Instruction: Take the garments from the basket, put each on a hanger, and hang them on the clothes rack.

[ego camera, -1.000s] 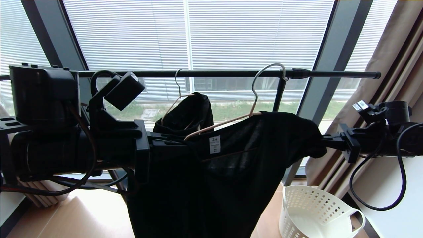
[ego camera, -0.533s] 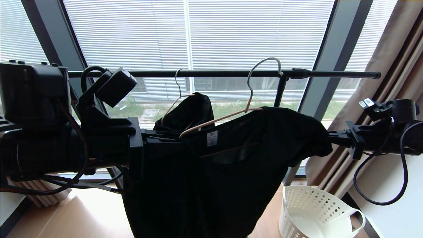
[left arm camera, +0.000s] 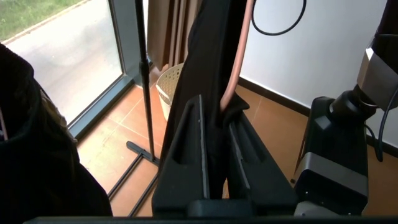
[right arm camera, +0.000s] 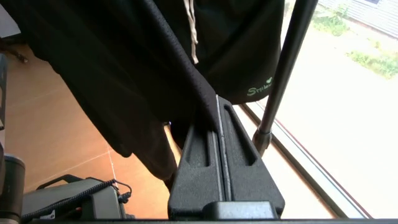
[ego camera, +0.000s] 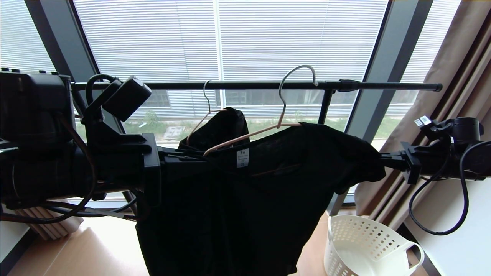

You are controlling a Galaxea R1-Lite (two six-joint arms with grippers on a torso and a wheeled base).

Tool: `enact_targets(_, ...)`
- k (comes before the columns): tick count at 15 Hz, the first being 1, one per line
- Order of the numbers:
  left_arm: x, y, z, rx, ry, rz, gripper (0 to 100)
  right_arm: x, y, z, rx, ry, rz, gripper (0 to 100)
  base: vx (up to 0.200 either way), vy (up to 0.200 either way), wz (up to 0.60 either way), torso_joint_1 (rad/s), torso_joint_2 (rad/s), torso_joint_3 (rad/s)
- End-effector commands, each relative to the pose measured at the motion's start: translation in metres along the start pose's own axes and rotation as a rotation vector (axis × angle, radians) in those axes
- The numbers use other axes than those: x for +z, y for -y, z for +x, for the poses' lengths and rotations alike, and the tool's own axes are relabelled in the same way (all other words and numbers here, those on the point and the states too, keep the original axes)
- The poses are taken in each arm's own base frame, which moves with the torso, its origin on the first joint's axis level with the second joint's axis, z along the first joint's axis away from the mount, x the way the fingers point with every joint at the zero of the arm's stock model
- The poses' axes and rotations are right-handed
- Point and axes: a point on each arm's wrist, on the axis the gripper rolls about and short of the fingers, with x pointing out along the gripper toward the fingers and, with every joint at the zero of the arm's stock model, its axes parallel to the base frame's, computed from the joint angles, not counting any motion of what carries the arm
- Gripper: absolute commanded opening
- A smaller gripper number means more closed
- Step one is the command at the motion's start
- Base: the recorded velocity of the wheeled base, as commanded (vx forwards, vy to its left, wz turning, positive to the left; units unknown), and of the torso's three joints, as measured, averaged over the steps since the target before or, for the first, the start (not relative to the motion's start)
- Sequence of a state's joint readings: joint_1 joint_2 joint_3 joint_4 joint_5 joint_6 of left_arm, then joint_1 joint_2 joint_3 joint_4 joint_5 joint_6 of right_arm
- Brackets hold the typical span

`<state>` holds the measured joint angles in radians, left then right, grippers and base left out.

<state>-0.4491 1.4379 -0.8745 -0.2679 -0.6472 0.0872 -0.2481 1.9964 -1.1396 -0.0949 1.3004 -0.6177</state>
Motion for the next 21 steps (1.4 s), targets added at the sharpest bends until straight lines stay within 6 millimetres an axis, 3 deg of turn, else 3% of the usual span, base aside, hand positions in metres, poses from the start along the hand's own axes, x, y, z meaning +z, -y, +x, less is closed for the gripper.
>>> enact_targets(1,0.000,-0.001,0.000,0.003,0.000,-0.001,0,-0.001,0.000,0.000,0.001,-0.001,0.007,0,0.000,0.000,0.00,0.000,0.00,0.000)
enact_targets(4,-0.001,-0.001,0.001,0.002,-0.004,-0.004,0,-0.004,-0.003,0.000,0.004,-0.003,0.013,0,0.000,0.000,0.00,0.000,0.00,0.000)
enact_targets(5,-0.002,-0.002,0.001,0.002,-0.006,-0.005,0,-0.004,-0.005,0.001,0.007,-0.004,0.012,100,0.000,0.000,0.00,0.000,0.00,0.000)
enact_targets(9,-0.002,-0.006,0.000,0.020,-0.006,-0.009,0,-0.003,-0.020,0.006,0.030,-0.004,-0.047,100,0.000,0.000,0.00,0.000,0.00,0.000)
enact_targets(14,-0.007,-0.017,0.001,0.055,-0.022,-0.034,0,0.025,-0.073,0.033,0.067,-0.044,-0.130,100,0.000,0.000,0.00,0.000,0.00,0.000)
enact_targets(21,0.004,-0.023,0.011,0.174,-0.009,-0.071,0,0.061,-0.118,0.044,0.039,-0.066,-0.083,100,0.000,0.000,0.00,0.000,0.00,0.000)
